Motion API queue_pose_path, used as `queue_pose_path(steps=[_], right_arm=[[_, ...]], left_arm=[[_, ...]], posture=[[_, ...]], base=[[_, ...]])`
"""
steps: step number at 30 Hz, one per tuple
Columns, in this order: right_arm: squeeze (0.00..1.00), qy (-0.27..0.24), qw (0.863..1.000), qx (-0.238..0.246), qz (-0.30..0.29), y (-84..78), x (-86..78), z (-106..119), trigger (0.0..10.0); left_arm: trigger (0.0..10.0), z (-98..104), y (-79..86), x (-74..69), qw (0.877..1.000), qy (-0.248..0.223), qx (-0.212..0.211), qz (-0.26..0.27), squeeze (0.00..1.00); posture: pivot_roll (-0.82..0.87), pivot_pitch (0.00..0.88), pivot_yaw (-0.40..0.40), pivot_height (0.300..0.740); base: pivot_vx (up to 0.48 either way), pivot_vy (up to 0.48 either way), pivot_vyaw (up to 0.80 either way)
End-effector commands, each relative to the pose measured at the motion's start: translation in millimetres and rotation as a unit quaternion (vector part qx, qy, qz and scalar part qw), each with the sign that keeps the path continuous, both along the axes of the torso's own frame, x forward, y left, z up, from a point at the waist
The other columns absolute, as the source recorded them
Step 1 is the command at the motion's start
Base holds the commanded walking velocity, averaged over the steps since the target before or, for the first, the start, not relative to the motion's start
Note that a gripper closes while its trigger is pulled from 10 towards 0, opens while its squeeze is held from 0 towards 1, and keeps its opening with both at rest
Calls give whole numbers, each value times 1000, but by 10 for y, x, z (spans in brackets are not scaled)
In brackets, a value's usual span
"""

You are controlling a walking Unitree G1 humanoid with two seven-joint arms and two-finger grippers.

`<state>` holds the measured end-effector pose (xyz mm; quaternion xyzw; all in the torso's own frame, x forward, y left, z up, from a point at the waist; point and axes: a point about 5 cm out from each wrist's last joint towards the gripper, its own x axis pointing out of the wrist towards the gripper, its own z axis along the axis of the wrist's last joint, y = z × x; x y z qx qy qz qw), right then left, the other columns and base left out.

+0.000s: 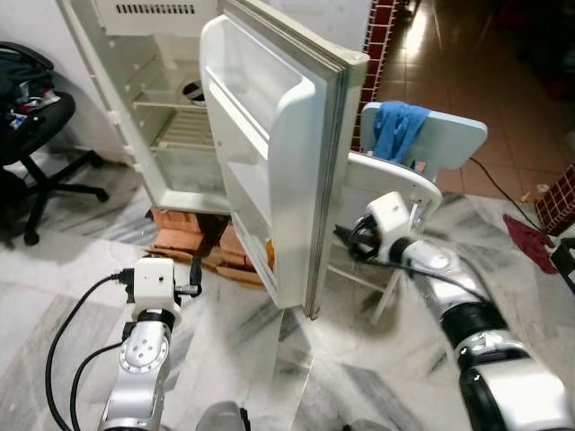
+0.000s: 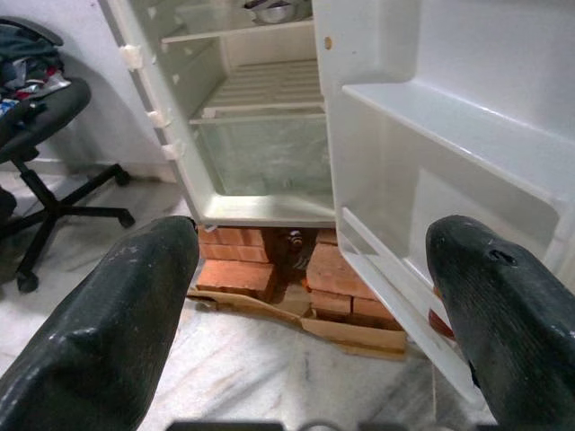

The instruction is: Restocking fridge

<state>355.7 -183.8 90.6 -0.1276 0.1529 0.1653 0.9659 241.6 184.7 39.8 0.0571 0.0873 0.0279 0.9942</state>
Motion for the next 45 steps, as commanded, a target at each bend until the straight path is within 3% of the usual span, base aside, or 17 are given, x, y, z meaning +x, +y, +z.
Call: queue_pose_path(steps=[1,4,5,8,10,14,15,17,18,19,20,21,22,25,28,32,45], right_arm=[[0,-35,999,-1,-17,56,106,156,10000],[0,-87,993,80,-5,250,211,407,10000],[0,-105,982,153,27,446,232,537,10000],[0,-131,959,225,111,790,184,727,10000],[0,-148,919,263,254,1232,-70,904,10000],[0,-120,857,313,392,1574,-506,946,10000],[0,-117,852,314,402,1591,-541,938,10000],[0,-113,874,283,379,1565,-522,768,10000],[0,-94,905,249,332,1470,-450,541,10000],[0,-94,905,249,332,1470,-450,541,10000],[0,-84,931,217,281,1338,-404,392,10000],[0,-81,947,193,242,1226,-390,308,10000],[0,-81,947,193,242,1226,-390,308,10000],[0,-79,968,185,150,963,-419,185,10000],[0,-94,974,175,112,855,-436,139,10000],[0,-116,982,148,-6,645,-513,-25,10000],[0,-130,979,128,-96,410,-773,-192,10000]], left_arm=[[10000,-7,13,13,1000,4,5,0,0],[10000,-4,10,22,1000,3,4,0,0],[10000,-8,5,21,1000,3,2,-2,0],[10000,-13,-6,20,1000,3,1,-5,0],[10000,-15,-10,22,1000,3,-1,-6,0],[10000,-19,-24,22,1000,3,-3,-9,0],[10000,-20,-25,22,1000,3,-3,-9,0],[10000,-23,-30,21,1000,4,-4,-10,0],[10000,-28,-35,23,1000,4,-5,-11,0],[10000,-28,-35,23,1000,4,-5,-11,0],[10000,-28,-39,33,1000,3,-7,-10,0],[10000,-28,-43,40,1000,2,-9,-11,0],[10000,-28,-43,40,1000,2,-9,-11,0],[10000,22,-83,131,1000,-7,-5,-21,0],[10000,77,-109,187,999,-16,-7,-30,0],[10000,174,-124,240,998,-38,2,-40,0],[10000,122,-149,156,998,-33,-12,-47,0]], posture=[[31,0,24,740],[31,0,24,740],[31,0,24,740],[32,0,24,740],[31,0,24,740],[29,0,23,740],[29,0,23,740],[23,0,23,740],[22,0,23,740],[22,0,23,740],[22,0,23,740],[16,0,23,740],[16,0,23,740],[-2,0,28,740],[-7,0,35,740],[-22,0,56,740],[-44,0,60,740]], base=[[0,0,0],[0,0,0],[0,0,0],[0,0,0],[0,0,0],[0,0,0],[0,0,0],[0,0,0],[0,0,0],[0,0,0],[0,0,0],[0,0,0],[0,0,0],[0,0,0],[0,432,0],[0,480,0],[0,480,-597]])
